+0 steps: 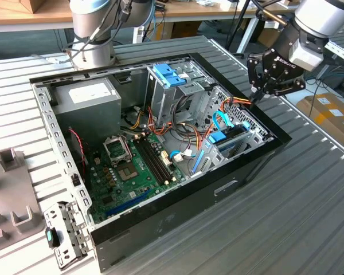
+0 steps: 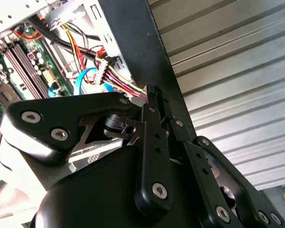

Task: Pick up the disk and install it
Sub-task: 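Insert the second disk wire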

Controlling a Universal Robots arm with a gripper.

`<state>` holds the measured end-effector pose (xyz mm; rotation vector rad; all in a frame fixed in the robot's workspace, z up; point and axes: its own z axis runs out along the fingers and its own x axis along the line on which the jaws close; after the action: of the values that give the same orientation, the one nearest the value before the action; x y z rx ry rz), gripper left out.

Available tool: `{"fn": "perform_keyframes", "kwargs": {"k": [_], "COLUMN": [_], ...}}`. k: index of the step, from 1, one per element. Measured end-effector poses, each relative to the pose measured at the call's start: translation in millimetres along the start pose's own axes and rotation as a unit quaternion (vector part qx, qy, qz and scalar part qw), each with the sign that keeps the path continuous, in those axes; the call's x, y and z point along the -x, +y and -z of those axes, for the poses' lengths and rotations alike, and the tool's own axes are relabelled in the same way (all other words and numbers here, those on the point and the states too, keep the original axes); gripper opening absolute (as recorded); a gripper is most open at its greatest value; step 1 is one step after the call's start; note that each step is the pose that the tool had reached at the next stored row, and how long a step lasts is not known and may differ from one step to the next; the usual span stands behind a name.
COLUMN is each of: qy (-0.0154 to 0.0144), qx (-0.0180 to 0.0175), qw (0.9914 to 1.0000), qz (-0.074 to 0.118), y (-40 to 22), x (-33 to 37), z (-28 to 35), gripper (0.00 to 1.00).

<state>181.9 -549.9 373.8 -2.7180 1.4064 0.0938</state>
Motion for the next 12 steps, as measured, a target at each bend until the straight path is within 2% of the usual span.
{"fn": "perform_keyframes", "kwargs": {"k": [1,2,7,12], "qy": [0.0007,0.0008,0.0008,0.0009], "qx": [-0.0015,-0.0018,-0.0019,-0.0020], "qw": [0.99987,0.99980,0.99980,0.99980], "qz": [-0.016,-0.020,-0.020,-0.020], "y": [0.0,0.3,1.4,11.0], "x": [0.0,0.2,0.9,7.4], "z": [-0.2,-0.3,-0.2,-0.5], "gripper": [0.16,0.16,0.16,0.16]}}
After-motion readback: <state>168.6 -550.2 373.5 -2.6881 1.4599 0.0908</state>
